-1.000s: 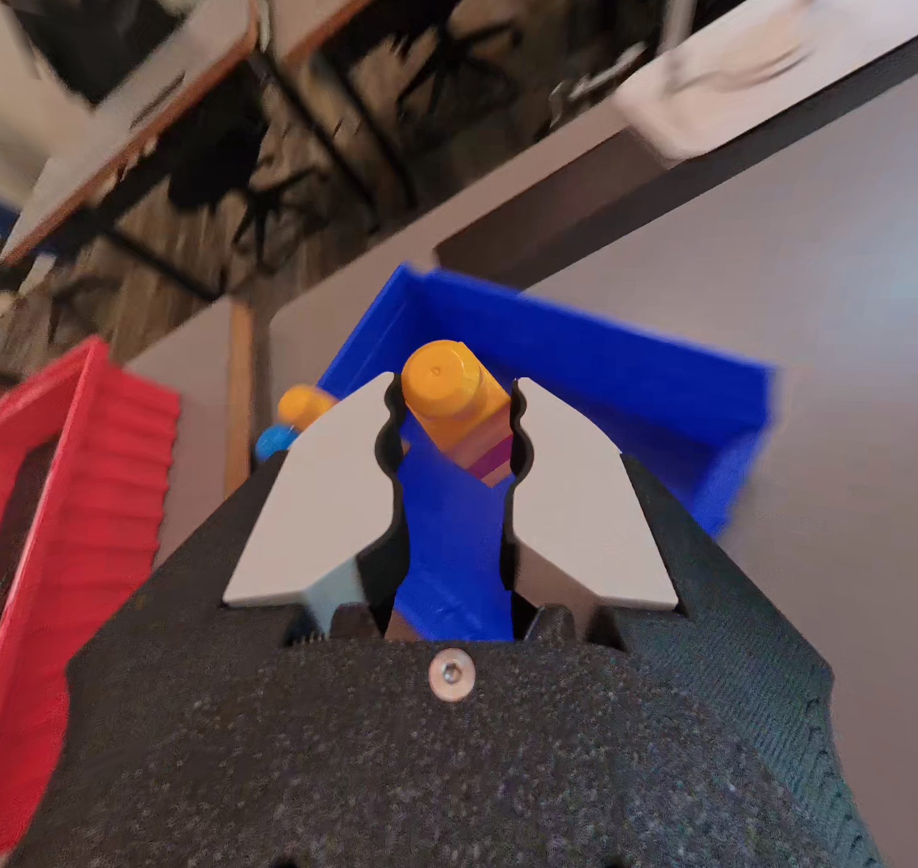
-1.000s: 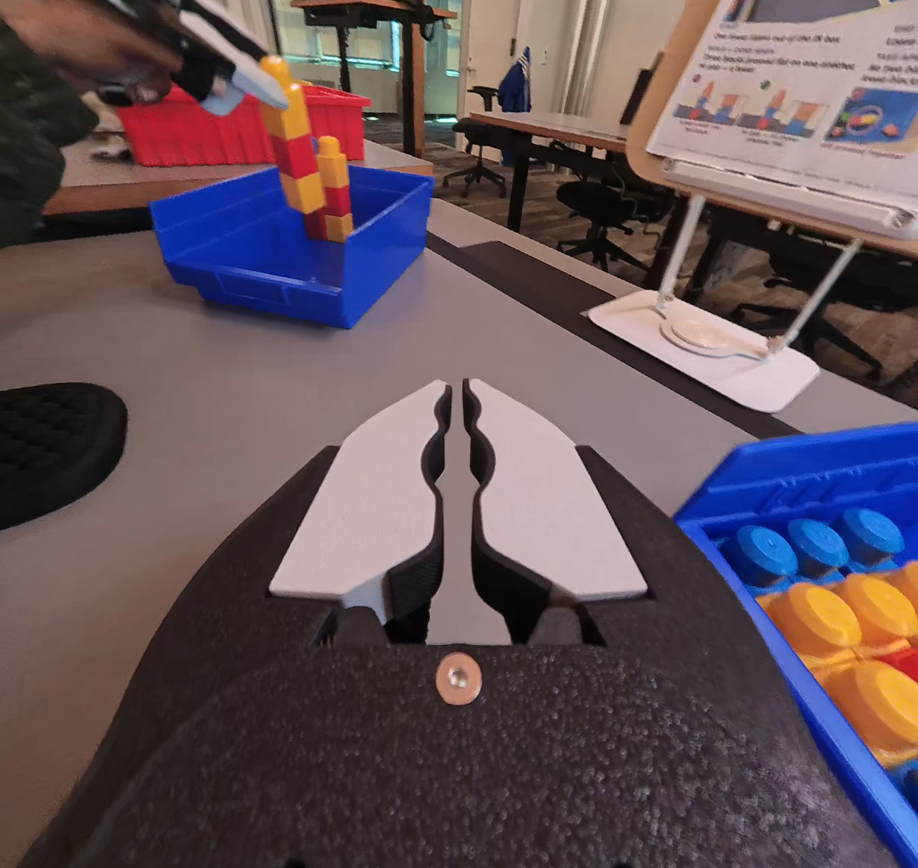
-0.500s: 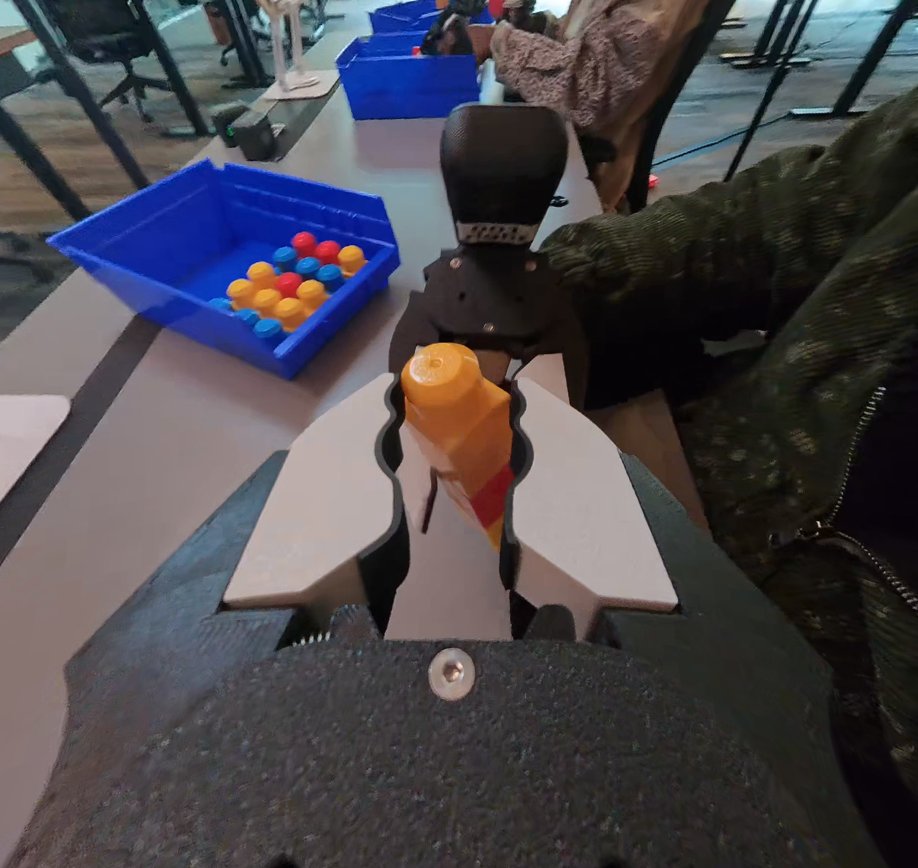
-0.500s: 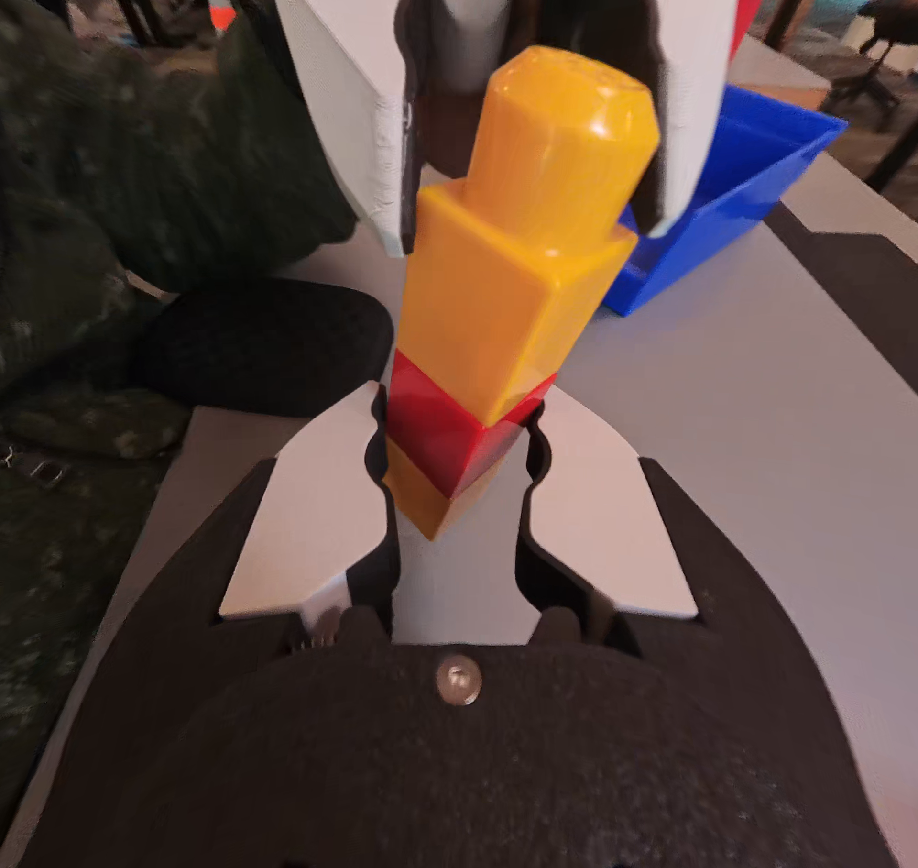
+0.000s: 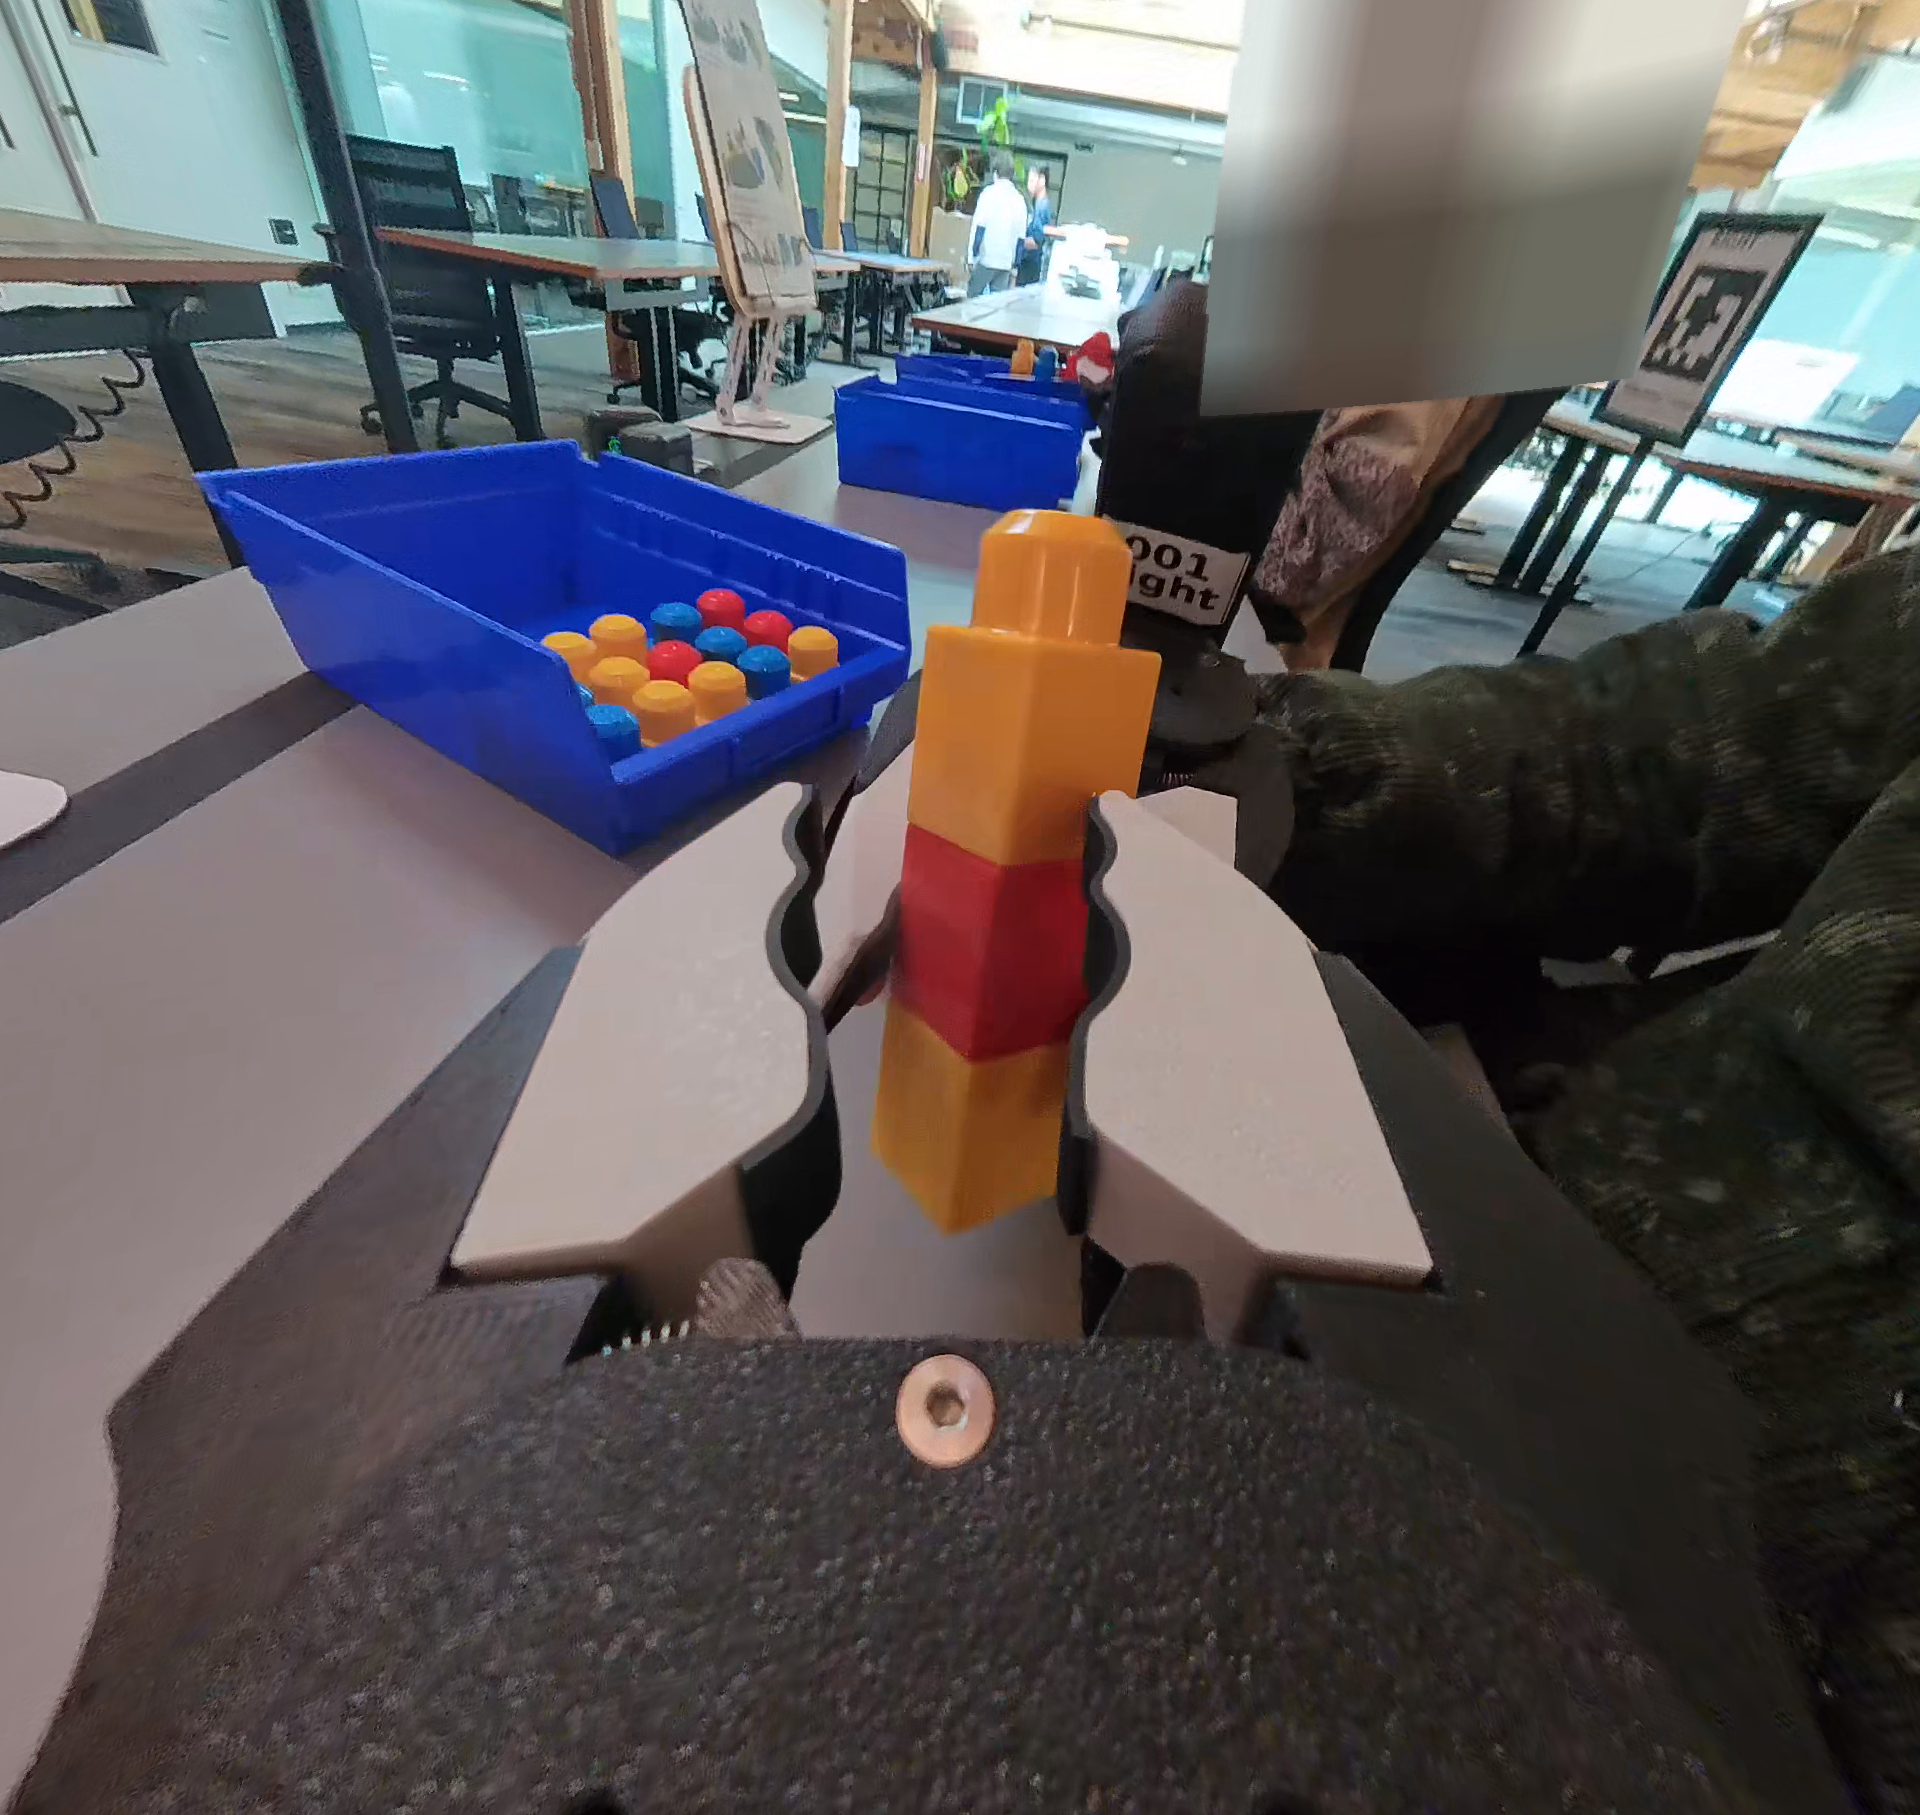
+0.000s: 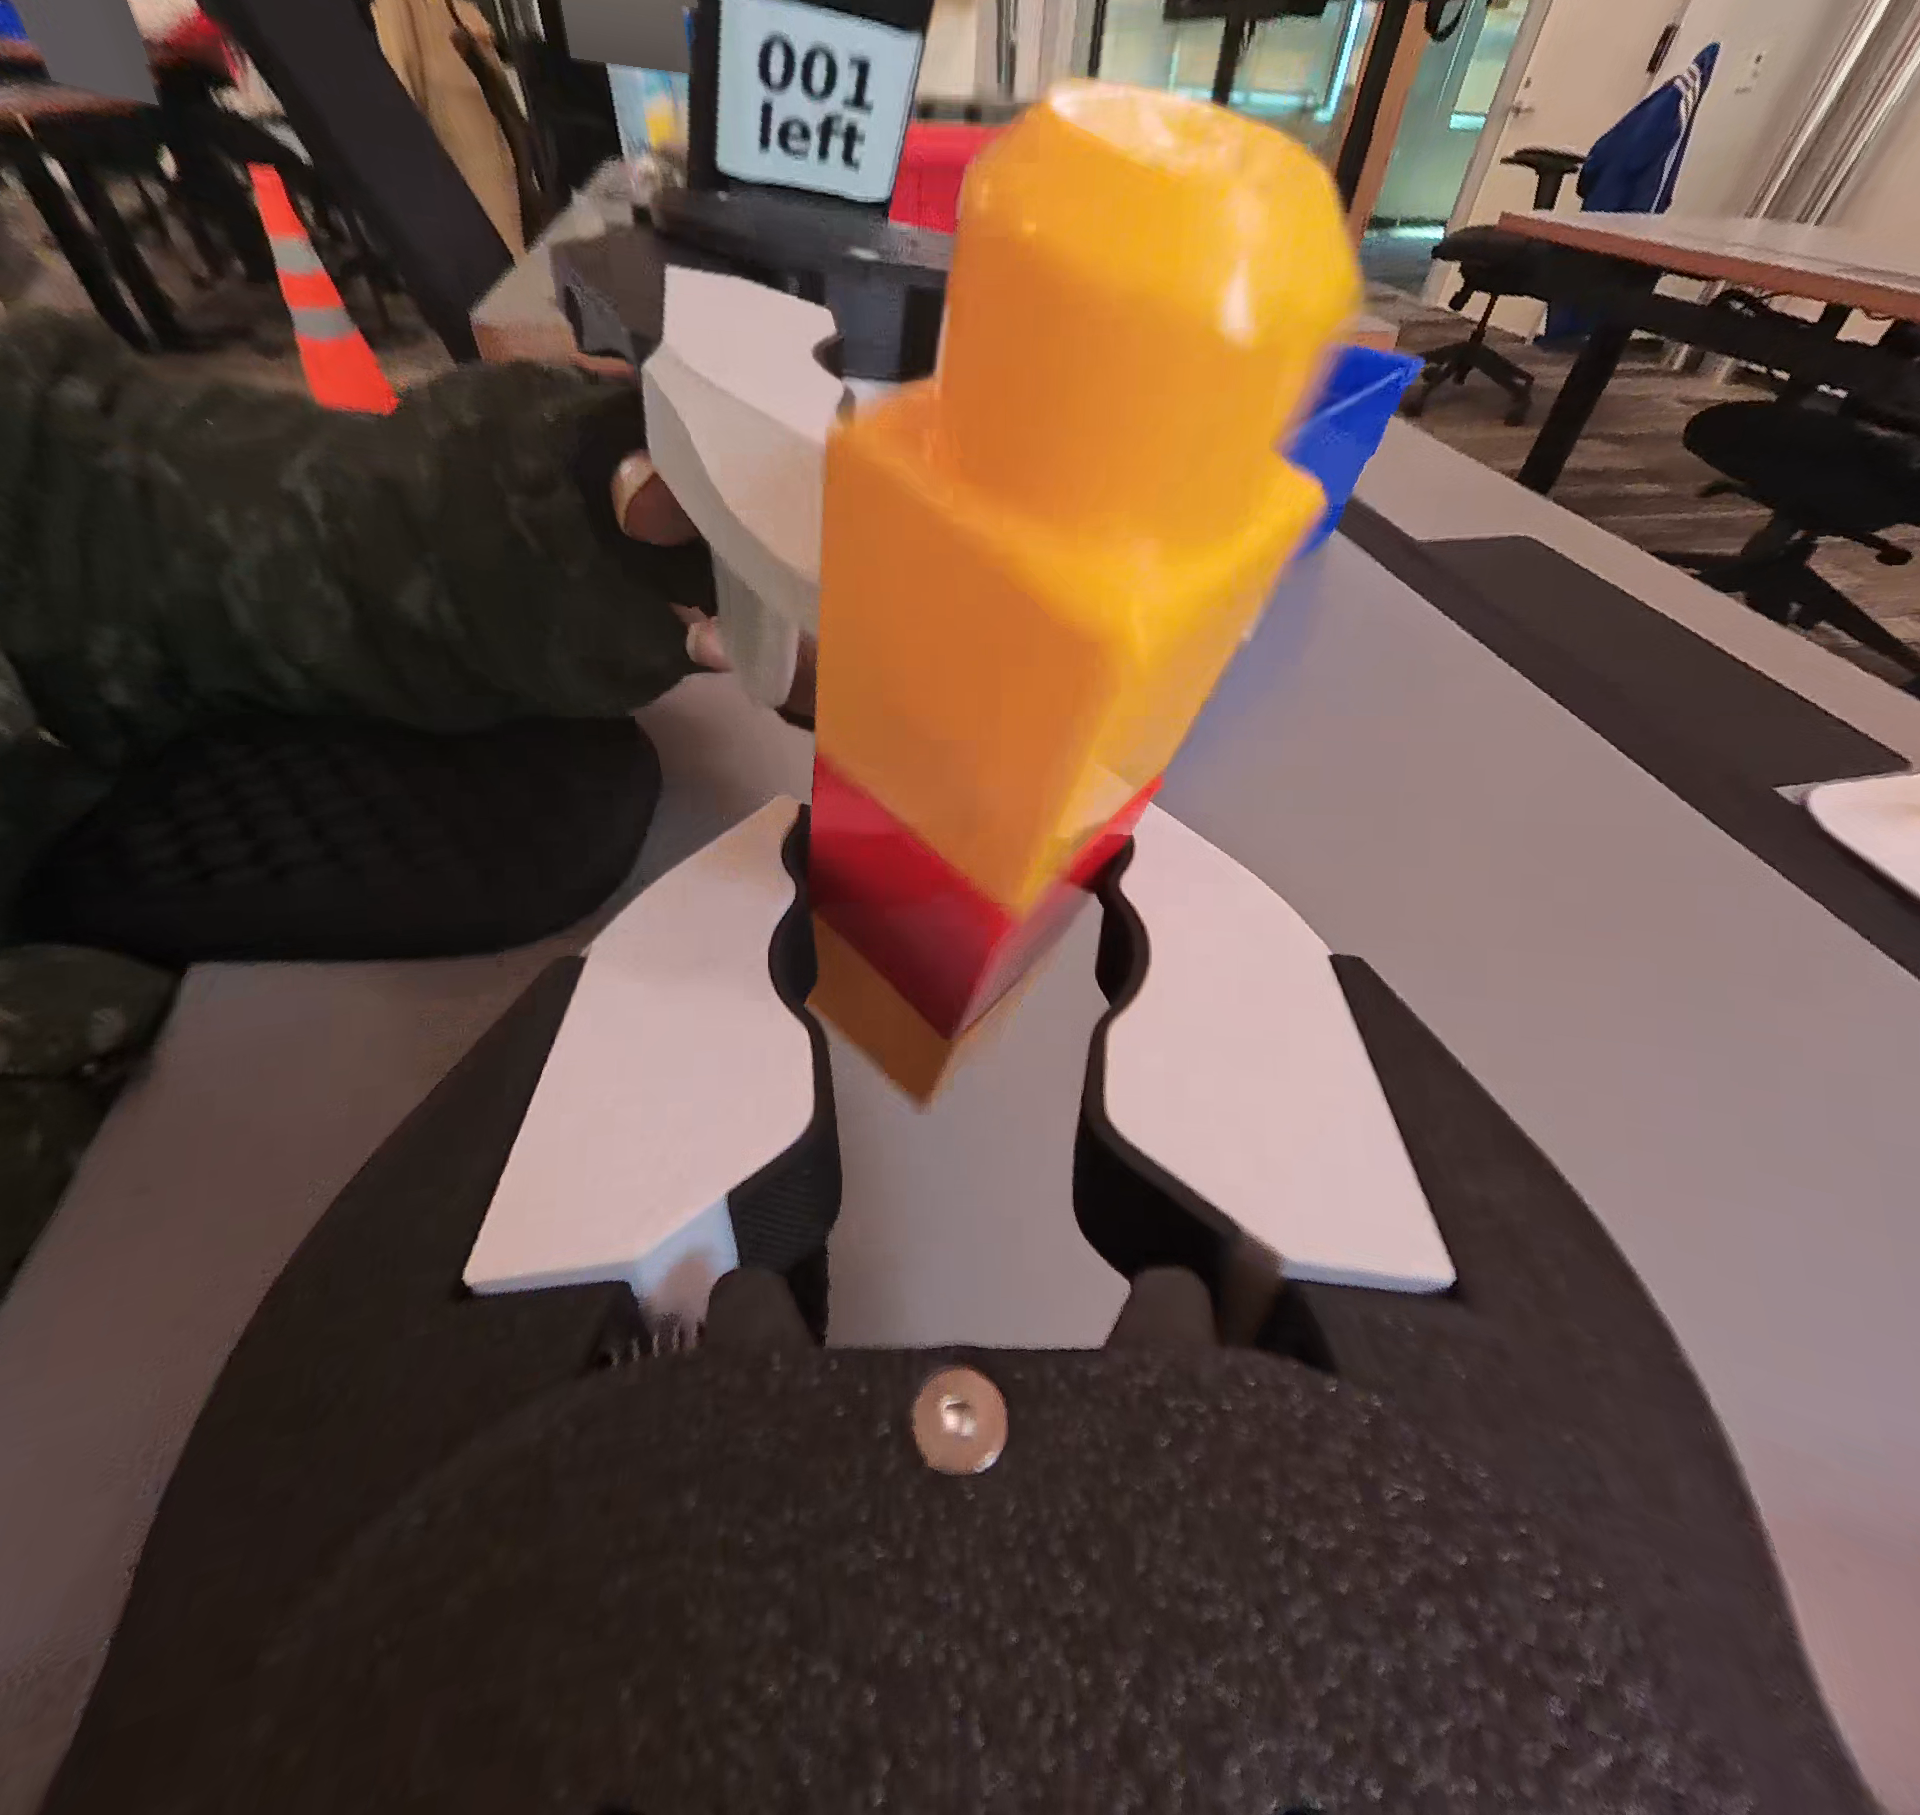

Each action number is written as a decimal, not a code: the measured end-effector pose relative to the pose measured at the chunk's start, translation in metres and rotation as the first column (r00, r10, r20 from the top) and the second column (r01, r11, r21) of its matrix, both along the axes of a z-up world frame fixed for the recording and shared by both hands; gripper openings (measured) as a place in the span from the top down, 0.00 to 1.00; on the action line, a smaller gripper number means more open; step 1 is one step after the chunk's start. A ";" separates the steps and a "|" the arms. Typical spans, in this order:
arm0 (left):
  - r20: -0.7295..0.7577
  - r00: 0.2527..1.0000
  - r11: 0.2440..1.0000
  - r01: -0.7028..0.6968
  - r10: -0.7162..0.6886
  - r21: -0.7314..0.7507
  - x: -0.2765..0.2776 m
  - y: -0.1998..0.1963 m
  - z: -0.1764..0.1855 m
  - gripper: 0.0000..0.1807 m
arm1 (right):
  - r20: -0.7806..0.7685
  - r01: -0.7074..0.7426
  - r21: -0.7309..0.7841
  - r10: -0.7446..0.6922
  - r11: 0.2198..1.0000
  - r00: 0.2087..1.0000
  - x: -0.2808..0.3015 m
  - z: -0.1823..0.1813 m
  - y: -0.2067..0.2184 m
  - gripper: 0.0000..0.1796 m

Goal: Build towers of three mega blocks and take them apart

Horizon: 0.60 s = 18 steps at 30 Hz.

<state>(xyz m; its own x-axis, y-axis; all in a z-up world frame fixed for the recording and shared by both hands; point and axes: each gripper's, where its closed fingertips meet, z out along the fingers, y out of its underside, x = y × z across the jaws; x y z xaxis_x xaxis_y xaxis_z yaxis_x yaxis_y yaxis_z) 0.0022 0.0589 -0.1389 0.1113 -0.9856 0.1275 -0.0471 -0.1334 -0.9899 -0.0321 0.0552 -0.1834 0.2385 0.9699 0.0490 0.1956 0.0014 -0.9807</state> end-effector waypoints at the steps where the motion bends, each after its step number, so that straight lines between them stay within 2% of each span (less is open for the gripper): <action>1: -0.021 1.000 1.000 0.004 -0.004 0.018 0.004 -0.003 -0.004 0.74 | 0.021 0.001 0.011 -0.002 1.000 1.000 -0.003 -0.003 -0.002 0.71; 3: -0.061 0.998 0.998 0.033 -0.029 0.062 0.007 -0.012 -0.009 0.86 | 0.056 0.026 0.015 -0.027 1.000 0.998 -0.006 -0.010 0.001 0.71; 6: -0.051 0.998 0.987 -0.036 0.044 0.159 0.001 -0.007 -0.002 1.00 | 0.043 0.054 -0.011 -0.053 0.998 0.998 0.000 -0.010 0.008 0.72; 10: -0.071 0.996 0.993 -0.037 0.044 0.108 -0.010 0.004 -0.008 1.00 | -0.013 0.063 -0.017 -0.063 0.998 0.998 0.001 -0.002 0.009 0.72; 12: -0.024 0.999 0.995 -0.027 0.030 0.098 -0.013 0.005 -0.005 0.99 | -0.029 0.077 -0.019 -0.077 0.997 0.997 0.002 0.000 0.011 0.72; 14: 0.003 1.000 0.998 0.001 -0.001 0.057 -0.014 0.005 -0.004 0.89 | -0.038 0.091 -0.015 -0.091 0.996 0.995 0.004 0.002 0.014 0.72; 18: -0.096 0.994 0.998 0.057 -0.053 0.037 -0.011 0.003 -0.027 0.74 | -0.072 0.047 -0.001 -0.047 0.999 0.996 0.006 0.009 0.008 0.72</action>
<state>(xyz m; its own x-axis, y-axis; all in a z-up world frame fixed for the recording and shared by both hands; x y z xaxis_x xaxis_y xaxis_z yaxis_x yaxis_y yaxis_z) -0.0087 0.0620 -0.1659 0.0666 -0.9946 0.0794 -0.1469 -0.0885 -0.9852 -0.0257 0.0628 -0.1749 0.2865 0.9576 0.0312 0.1245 -0.0049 -0.9922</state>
